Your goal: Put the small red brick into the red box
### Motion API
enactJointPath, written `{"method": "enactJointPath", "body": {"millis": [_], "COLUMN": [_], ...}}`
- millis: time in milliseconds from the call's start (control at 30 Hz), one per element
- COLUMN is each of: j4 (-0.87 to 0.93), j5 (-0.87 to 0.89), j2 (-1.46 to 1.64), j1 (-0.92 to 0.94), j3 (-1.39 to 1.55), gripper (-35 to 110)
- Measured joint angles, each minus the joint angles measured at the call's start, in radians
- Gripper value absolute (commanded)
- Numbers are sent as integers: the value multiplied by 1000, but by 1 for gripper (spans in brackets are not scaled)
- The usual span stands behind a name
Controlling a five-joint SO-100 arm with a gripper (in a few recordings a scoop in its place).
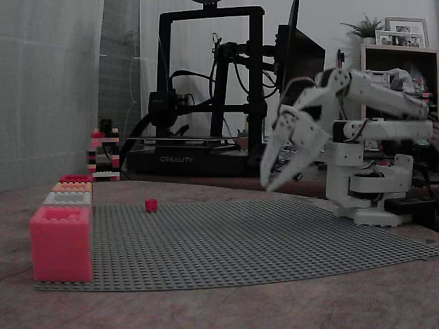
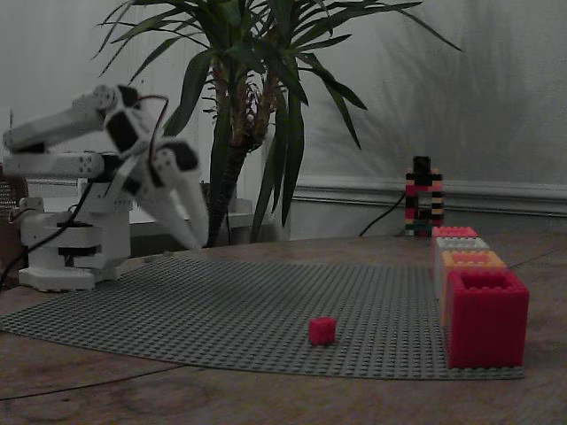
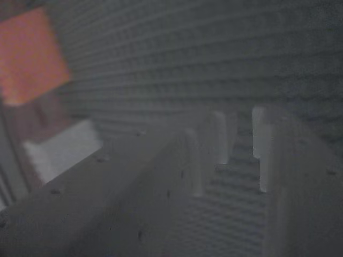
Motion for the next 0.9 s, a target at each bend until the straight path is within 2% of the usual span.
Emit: {"method": "enactJointPath", "body": {"millis": [233, 533, 900], "j4": [-83, -64, 28], "j5": [-17, 2, 37], "j2": [-546, -1250, -1743], "j1": [110, 253, 316], "j3": [-411, -962, -1414], "gripper": [8, 13, 14]}}
